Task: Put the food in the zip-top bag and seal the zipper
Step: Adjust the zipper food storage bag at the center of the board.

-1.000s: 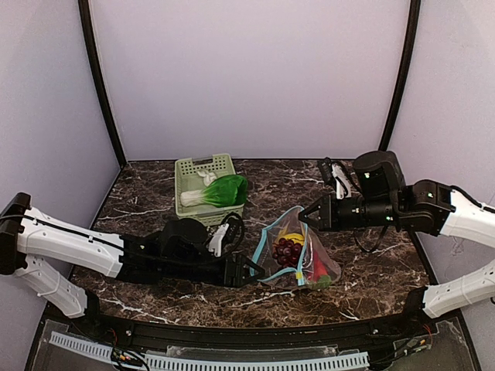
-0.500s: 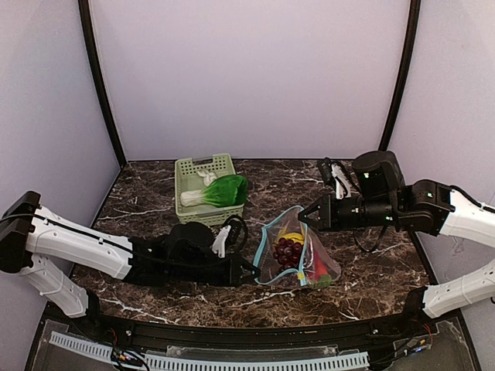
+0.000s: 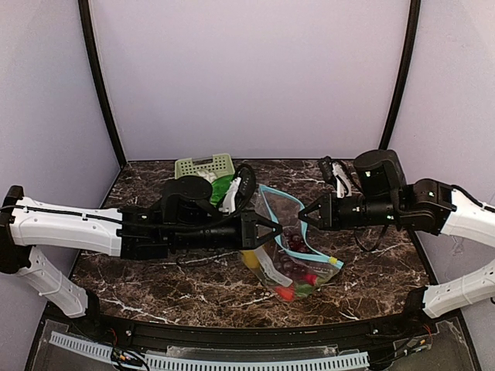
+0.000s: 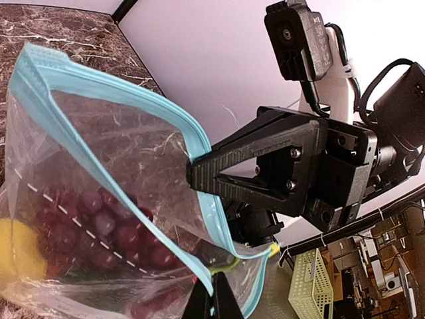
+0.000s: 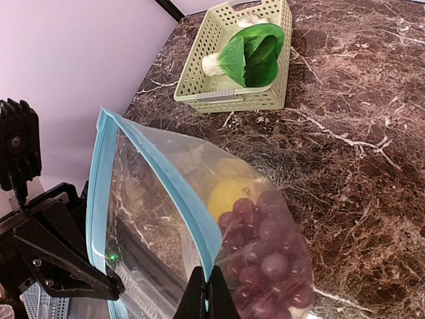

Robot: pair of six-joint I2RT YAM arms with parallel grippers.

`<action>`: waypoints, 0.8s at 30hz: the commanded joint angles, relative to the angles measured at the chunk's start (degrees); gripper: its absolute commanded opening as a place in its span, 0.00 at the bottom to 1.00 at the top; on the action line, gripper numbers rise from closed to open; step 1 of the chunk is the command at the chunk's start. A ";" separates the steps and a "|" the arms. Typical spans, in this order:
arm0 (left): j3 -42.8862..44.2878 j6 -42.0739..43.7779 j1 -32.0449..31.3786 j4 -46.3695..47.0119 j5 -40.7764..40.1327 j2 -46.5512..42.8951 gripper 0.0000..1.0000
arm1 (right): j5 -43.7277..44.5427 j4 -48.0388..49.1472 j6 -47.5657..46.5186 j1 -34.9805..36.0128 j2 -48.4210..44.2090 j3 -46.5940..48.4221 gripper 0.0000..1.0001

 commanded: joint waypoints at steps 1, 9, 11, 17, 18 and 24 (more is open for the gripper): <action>-0.21 1.44 1.27 -0.25 -0.01 -1.79 0.01 | -0.60 -0.81 0.29 -0.50 -1.75 1.72 0.00; -2.54 0.47 1.95 -2.65 -2.21 -2.27 0.01 | -1.63 -0.83 0.16 -0.50 -1.48 1.37 0.00; -3.99 -0.05 2.07 -2.98 -3.52 -2.56 0.01 | -2.01 -0.54 0.51 -0.47 -1.04 0.62 0.00; -5.38 -0.77 2.69 -2.32 -3.42 -3.10 0.01 | -2.66 0.39 0.93 -0.45 -0.39 -0.34 0.00; -5.26 -0.75 2.78 -2.26 -3.33 -3.03 0.01 | -2.58 0.38 0.84 -0.45 -0.42 -0.10 0.00; -4.73 -0.37 3.29 -2.12 -2.70 -3.22 0.02 | -1.97 0.38 0.58 -0.47 -0.59 0.84 0.00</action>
